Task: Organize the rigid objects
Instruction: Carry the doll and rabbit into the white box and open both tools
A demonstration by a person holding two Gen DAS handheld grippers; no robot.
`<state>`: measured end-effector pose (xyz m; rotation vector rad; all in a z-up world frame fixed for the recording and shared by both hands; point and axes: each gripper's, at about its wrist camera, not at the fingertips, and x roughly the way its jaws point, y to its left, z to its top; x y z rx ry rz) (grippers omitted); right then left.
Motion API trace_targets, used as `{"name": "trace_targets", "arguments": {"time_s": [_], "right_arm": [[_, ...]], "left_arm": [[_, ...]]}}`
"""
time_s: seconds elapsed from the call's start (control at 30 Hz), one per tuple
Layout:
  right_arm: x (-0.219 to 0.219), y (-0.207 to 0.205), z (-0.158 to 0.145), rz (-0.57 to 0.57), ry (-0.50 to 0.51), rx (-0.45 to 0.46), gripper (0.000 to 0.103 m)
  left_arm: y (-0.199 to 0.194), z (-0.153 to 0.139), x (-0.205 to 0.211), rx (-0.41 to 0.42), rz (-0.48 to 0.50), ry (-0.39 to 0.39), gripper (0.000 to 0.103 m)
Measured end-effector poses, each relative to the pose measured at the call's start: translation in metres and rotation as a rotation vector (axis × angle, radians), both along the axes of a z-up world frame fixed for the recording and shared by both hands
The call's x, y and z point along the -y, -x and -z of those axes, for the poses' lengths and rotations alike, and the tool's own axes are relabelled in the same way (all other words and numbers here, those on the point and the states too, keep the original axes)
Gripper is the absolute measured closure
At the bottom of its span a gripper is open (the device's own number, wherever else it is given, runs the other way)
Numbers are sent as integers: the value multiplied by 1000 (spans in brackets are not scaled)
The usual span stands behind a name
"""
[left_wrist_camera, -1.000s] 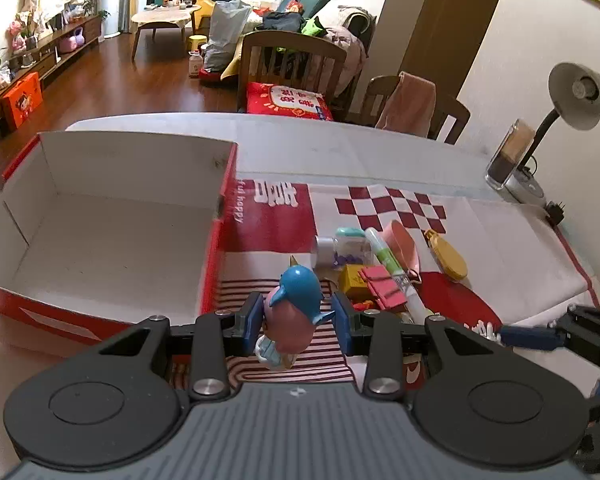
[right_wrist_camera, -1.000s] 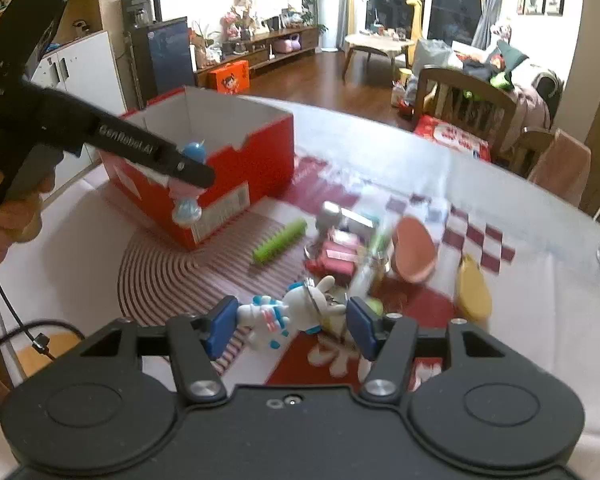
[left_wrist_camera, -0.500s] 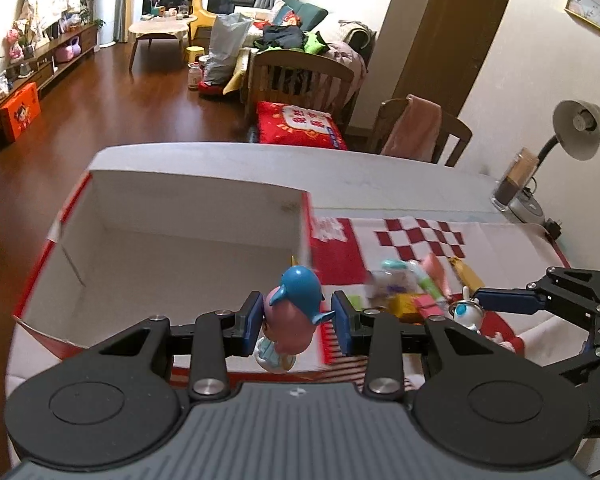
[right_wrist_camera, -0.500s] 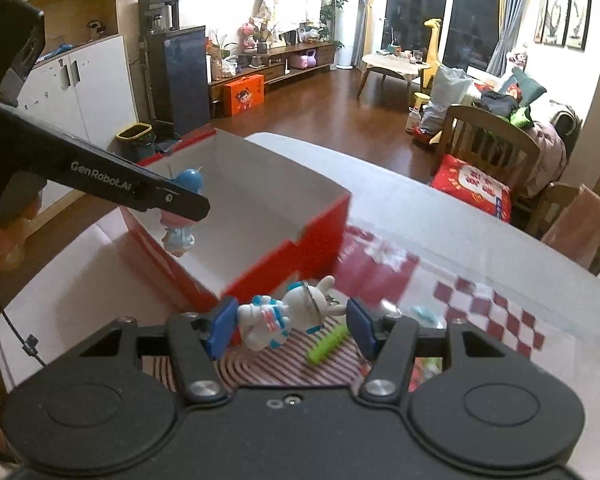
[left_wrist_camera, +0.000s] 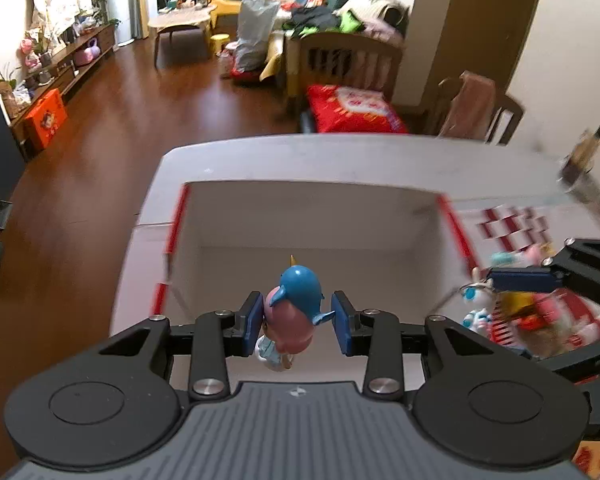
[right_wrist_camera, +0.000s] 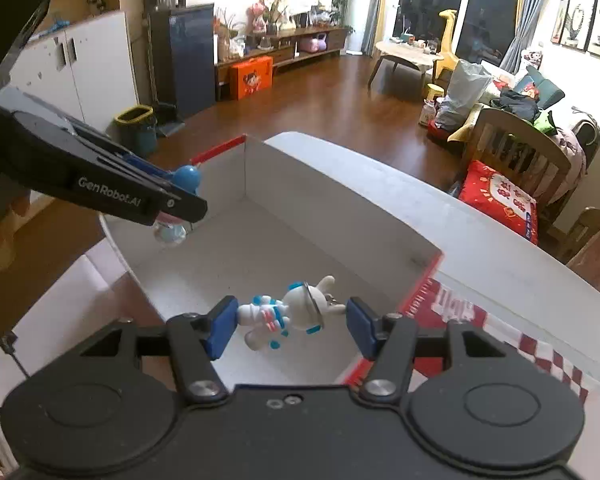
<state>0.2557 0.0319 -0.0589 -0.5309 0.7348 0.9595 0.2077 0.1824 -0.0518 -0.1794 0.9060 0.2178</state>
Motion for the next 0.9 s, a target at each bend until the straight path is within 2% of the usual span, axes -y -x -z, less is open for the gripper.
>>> {"name": "trace_targets", "arguments": {"time_s": [0.2, 0.43, 0.73, 0.9], "right_arm": [[-37, -16, 32, 26, 71, -17, 44], [-61, -34, 63, 60, 148, -69, 44], [-72, -37, 79, 76, 228, -134, 44], [-69, -41, 81, 113, 235, -176, 43]], "left_arm": [[-22, 31, -27, -92, 7, -15, 67], [-47, 63, -30, -167, 62, -35, 67], [-69, 79, -31, -207, 101, -3, 67], [-69, 84, -33, -223, 102, 17, 67]]}}
